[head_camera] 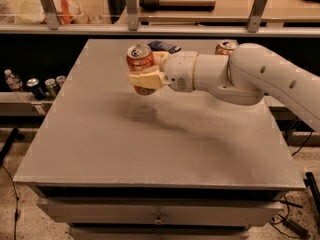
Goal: Move coke can near rxbar blueberry
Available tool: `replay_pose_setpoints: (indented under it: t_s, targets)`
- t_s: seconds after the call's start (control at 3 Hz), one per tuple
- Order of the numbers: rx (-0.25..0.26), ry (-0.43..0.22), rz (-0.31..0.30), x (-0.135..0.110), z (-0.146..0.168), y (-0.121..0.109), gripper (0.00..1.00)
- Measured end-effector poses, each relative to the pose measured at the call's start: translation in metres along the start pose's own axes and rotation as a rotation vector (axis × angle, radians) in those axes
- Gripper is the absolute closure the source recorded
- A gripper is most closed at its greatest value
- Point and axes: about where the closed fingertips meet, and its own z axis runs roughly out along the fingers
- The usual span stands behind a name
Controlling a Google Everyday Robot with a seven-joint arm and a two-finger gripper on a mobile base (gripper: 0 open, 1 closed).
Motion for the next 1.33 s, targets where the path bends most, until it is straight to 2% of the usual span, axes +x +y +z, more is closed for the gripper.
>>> replay_pose_setpoints:
  t_s: [1.33]
  targets:
    - [0.097, 0.028, 0.041, 0.022, 0.005, -0.037, 1.00]
